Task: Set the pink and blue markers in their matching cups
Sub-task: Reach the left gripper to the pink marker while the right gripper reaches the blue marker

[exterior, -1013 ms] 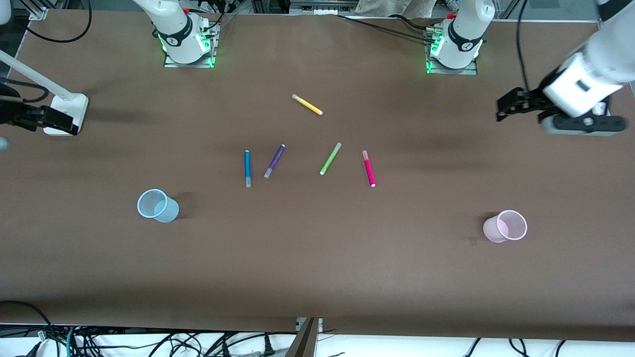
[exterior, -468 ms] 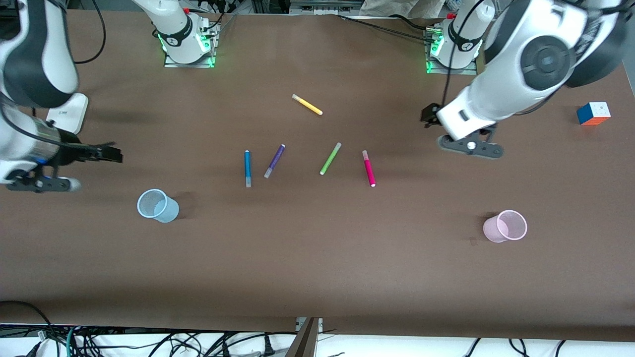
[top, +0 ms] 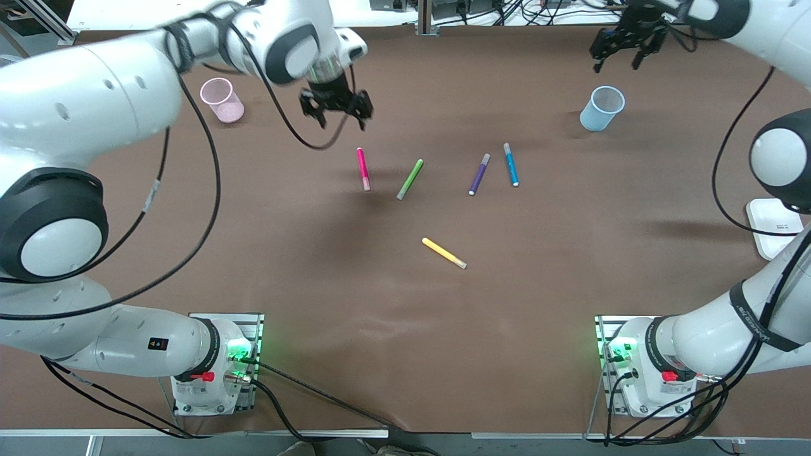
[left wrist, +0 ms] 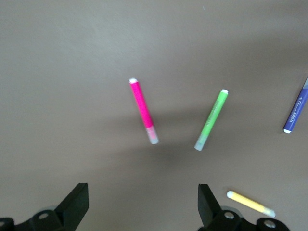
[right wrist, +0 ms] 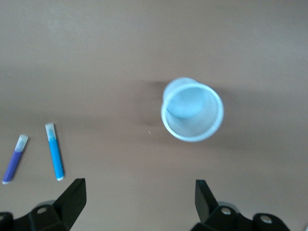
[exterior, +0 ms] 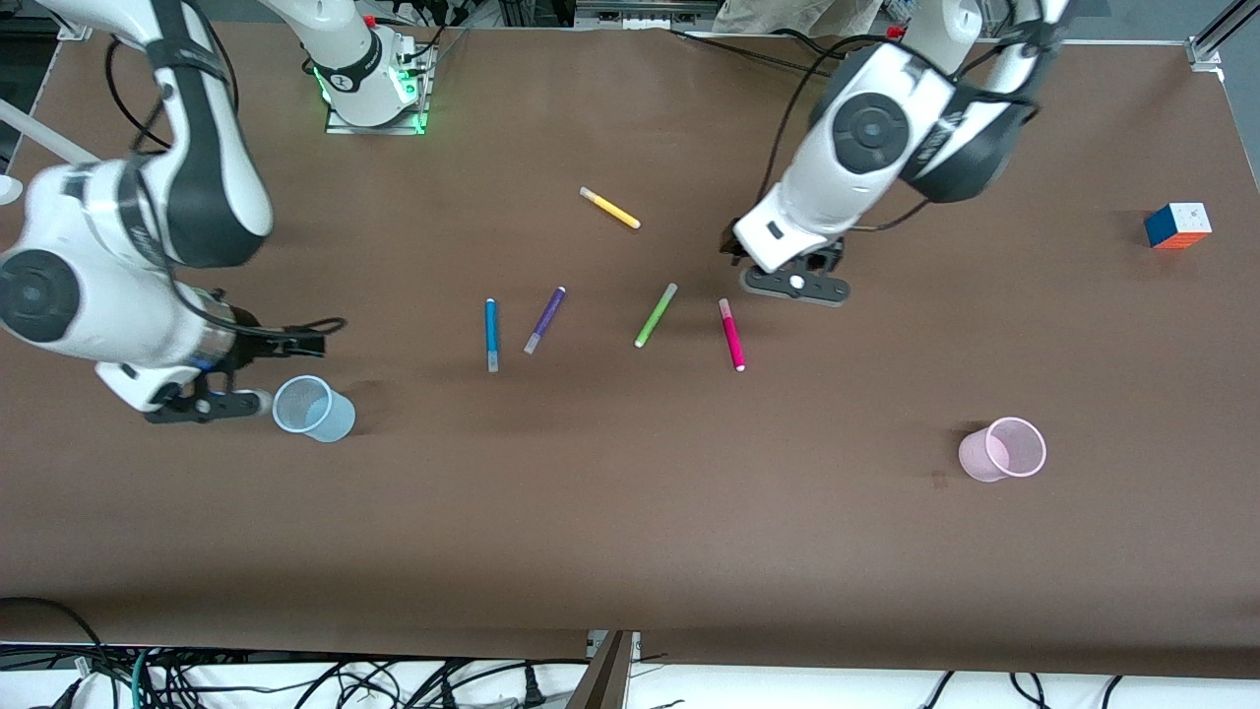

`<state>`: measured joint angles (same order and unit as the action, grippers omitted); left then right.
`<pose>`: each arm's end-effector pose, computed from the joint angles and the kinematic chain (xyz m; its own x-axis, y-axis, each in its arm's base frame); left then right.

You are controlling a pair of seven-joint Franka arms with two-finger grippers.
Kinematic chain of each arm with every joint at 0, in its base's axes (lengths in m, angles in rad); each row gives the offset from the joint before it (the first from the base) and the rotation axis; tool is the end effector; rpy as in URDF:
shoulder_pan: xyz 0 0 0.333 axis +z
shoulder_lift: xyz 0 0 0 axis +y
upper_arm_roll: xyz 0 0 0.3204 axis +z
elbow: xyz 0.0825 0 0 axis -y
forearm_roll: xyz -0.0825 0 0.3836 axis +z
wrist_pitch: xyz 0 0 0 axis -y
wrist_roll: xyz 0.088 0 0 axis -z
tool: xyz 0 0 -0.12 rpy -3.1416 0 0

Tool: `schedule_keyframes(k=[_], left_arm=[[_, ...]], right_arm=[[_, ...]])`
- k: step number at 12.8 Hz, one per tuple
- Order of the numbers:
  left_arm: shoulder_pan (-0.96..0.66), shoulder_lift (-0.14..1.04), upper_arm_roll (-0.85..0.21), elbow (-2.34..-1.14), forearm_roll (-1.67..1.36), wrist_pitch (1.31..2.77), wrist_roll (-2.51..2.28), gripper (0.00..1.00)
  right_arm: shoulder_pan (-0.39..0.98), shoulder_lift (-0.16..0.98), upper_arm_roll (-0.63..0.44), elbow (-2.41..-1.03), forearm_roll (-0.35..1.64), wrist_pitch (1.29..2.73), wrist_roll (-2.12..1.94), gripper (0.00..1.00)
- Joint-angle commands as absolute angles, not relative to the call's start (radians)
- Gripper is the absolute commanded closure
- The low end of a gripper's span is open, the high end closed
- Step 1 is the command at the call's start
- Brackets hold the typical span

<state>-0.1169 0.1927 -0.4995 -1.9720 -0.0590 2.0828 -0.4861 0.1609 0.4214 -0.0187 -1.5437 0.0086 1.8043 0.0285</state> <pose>0.4788 -0.3337 0.3723 0.9877 -0.0997 -0.1206 -0.0884 -0.9915 0.0957 0.6529 0.0958 0.3879 0.9810 0.1100 -0.1600 0.1122 -0.9937 0.0043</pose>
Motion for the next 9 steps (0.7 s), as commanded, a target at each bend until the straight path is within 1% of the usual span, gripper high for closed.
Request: schedule_keyframes(k=[1, 3, 5, 6, 8, 9], left_arm=[[-0.172, 0.256, -0.5, -2.019, -0.028, 2.181, -0.555, 0.0], [-0.244, 0.363, -0.5, -2.019, 0.125, 2.258, -0.705, 0.0], [-0.265, 0.445, -0.5, -2.016, 0.344, 2.33, -0.86, 0.0], [-0.256, 0.46, -0.494, -2.014, 0.401, 2.341, -0.909, 0.0], [-0.197, 0.514, -0.489, -2.014, 0.417, 2.358, -0.922, 0.0], [-0.177, 0.52, -0.494, -2.013, 0.417, 2.359, -0.928, 0.0]], right_arm=[[0.201, 0.5, -0.025, -1.531, 0.026, 1.888, 0.055, 0.0], [0.257, 0.547, -0.025, -1.534, 0.026, 1.954, 0.151, 0.0], [0.317, 0.593, -0.025, -1.534, 0.025, 2.0, 0.263, 0.0], [0.339, 0.618, -0.025, -1.535, 0.025, 2.022, 0.273, 0.0], [0.376, 0.661, -0.025, -1.548, 0.026, 2.077, 0.276, 0.0], [0.386, 0.675, -0.025, -1.566, 0.026, 2.124, 0.288, 0.0]])
